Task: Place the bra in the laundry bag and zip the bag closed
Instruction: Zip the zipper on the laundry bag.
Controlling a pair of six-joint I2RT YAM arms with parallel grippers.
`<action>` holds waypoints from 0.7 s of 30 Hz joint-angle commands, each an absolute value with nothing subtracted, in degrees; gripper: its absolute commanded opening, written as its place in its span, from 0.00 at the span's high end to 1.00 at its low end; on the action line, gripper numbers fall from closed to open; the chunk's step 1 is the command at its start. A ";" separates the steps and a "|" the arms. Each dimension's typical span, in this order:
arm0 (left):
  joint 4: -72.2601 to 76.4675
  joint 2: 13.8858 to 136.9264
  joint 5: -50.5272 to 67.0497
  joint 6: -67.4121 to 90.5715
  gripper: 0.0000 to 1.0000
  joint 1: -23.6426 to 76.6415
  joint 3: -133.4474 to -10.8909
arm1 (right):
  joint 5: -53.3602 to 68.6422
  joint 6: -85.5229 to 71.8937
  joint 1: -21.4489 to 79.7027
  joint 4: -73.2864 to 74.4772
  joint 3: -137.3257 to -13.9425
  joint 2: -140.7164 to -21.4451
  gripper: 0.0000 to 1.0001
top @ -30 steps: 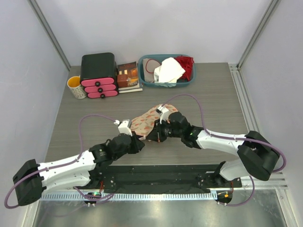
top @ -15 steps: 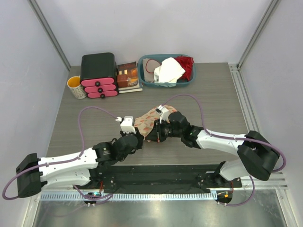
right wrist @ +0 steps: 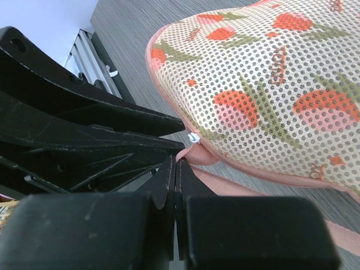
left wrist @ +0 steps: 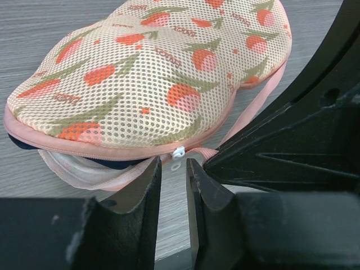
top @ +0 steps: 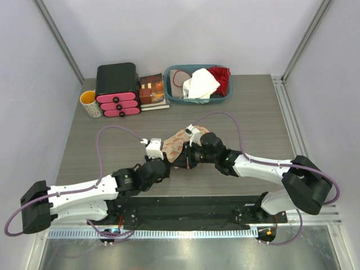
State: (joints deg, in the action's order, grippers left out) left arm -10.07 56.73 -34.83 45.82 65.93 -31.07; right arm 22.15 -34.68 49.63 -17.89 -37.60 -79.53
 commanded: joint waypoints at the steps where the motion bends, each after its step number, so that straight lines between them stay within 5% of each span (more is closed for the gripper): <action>1: -8.79 57.65 -34.45 43.86 0.75 66.18 -32.25 | 23.47 -35.60 49.48 -21.71 -38.32 -78.93 0.99; 15: -9.05 62.84 -38.23 43.16 0.75 66.18 -35.77 | 24.26 -36.30 49.57 -22.15 -37.62 -78.40 0.99; 21: -15.11 64.33 -40.95 44.38 0.87 66.18 -38.49 | 23.56 -35.95 49.48 -20.40 -37.18 -76.56 0.99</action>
State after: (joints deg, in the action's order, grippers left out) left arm -12.10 63.68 -36.77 44.31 65.93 -34.98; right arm 23.09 -36.07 49.52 -18.79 -37.43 -79.44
